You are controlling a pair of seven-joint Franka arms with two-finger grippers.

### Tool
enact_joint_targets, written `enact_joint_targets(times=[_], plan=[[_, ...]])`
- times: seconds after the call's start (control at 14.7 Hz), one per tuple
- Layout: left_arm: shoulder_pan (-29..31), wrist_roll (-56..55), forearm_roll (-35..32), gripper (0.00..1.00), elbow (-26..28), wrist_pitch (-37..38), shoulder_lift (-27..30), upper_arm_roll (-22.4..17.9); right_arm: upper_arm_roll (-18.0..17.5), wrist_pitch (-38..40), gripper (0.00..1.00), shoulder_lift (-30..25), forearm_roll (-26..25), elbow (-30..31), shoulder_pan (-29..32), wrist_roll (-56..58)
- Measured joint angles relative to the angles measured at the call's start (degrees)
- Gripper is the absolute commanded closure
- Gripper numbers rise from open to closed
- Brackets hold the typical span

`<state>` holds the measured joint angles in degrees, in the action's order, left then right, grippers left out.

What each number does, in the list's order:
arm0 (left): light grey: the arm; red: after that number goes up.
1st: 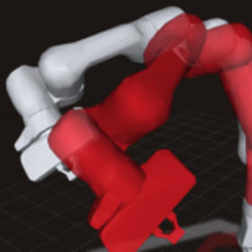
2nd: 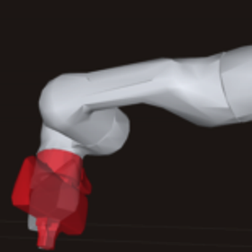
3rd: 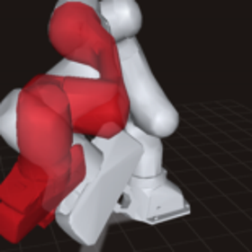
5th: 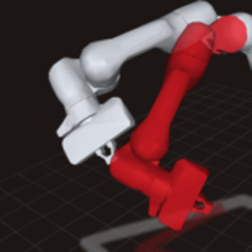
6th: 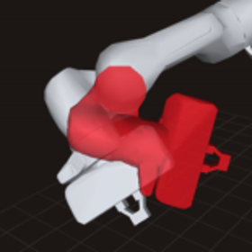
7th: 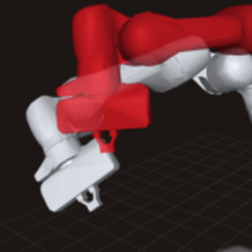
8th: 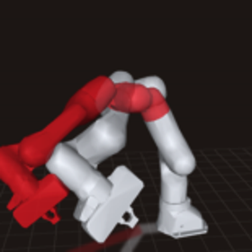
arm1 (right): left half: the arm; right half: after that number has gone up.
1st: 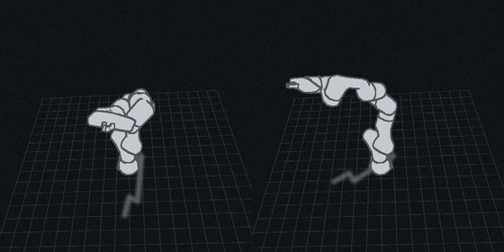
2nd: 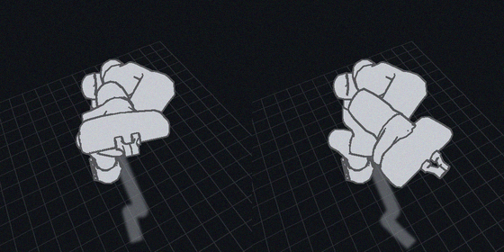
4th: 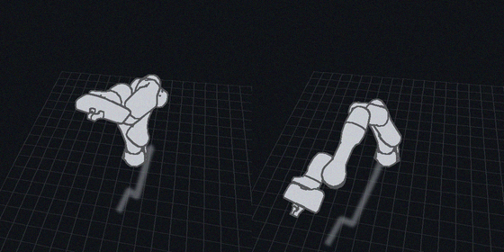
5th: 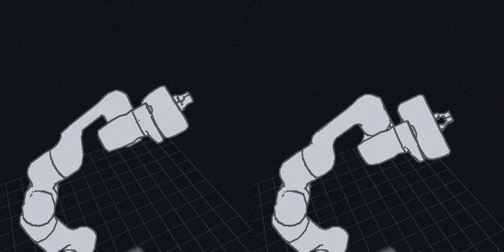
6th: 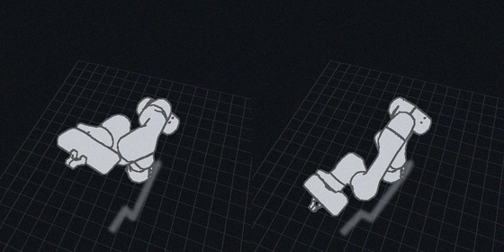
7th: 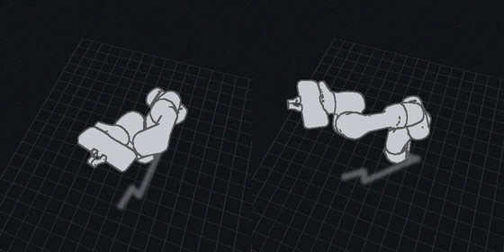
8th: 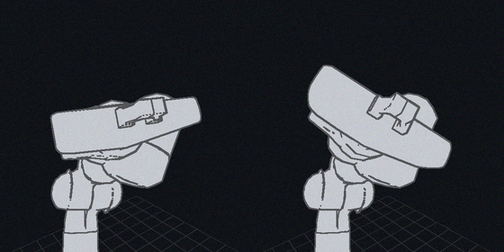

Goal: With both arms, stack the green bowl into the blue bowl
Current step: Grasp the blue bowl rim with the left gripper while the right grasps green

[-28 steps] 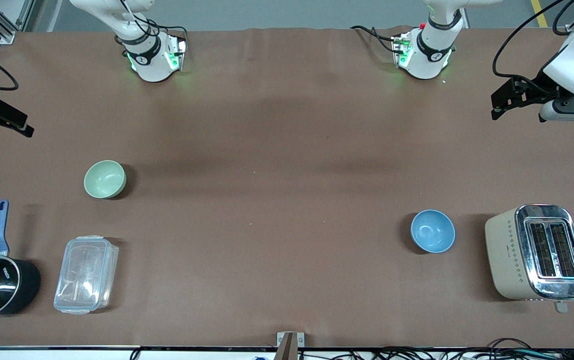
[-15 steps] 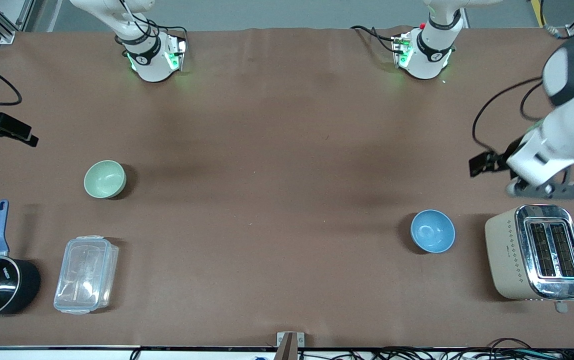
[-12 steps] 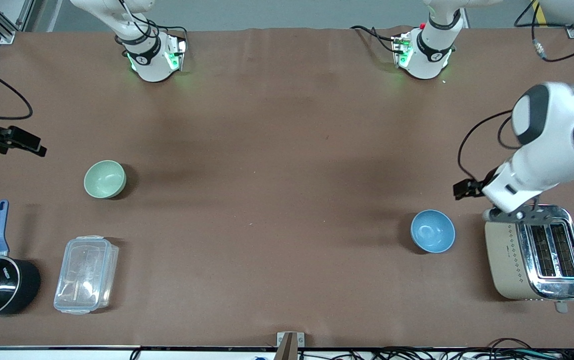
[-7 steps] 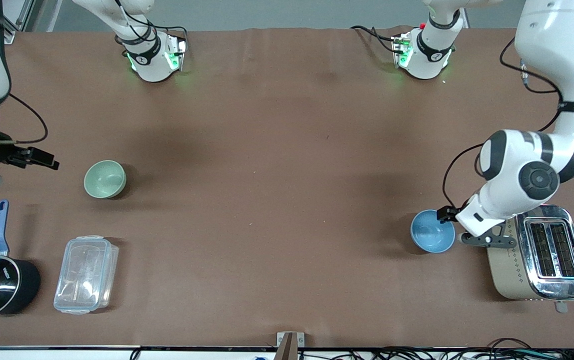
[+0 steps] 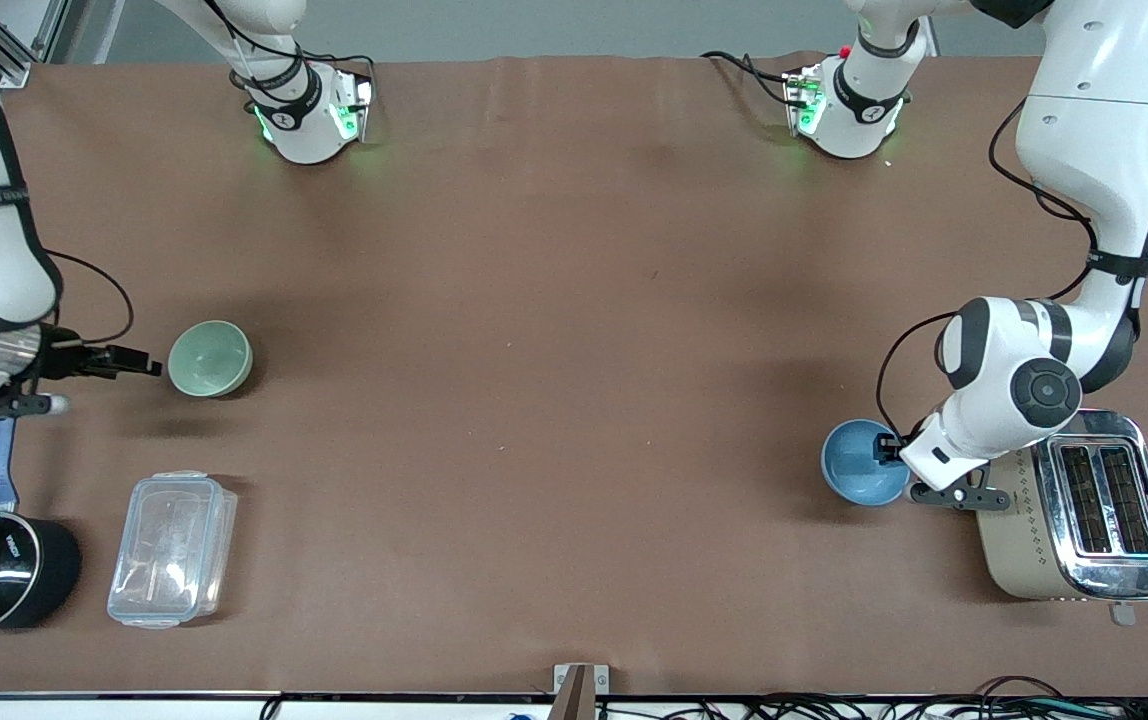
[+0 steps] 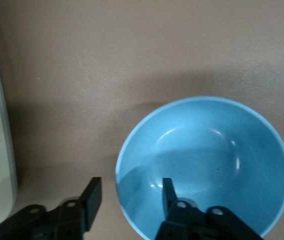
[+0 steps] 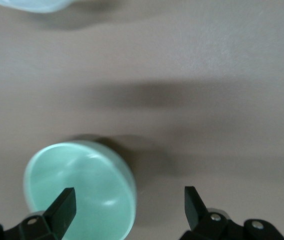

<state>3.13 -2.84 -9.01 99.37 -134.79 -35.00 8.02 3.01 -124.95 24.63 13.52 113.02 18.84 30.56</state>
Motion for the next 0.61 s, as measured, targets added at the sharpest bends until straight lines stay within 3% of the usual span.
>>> enact_joint_targets(times=[0.14, 0.41, 0.48, 0.61], plan=[[0.2, 0.0, 0.0, 0.55, 0.0, -0.2, -0.1, 0.0, -0.2, -1.6, 0.3, 3.0, 0.0, -0.1, 0.0, 0.8], [0.2, 0.0, 0.0, 0.73, 0.0, -1.1, -1.2, 0.0, -0.8, -0.8, 0.85, 4.2, 0.0, -0.4, -0.1, 1.1], [0.2, 0.0, 0.0, 0.82, 0.0, -1.4, -1.5, 0.0, -0.9, 0.2, 0.94, 4.2, 0.0, -0.5, -0.1, 1.1], [0.2, -0.1, 0.0, 0.95, -0.1, -1.8, -1.9, 0.0, -1.0, 2.9, 1.0, 4.2, 0.0, -0.5, -0.2, 1.1]])
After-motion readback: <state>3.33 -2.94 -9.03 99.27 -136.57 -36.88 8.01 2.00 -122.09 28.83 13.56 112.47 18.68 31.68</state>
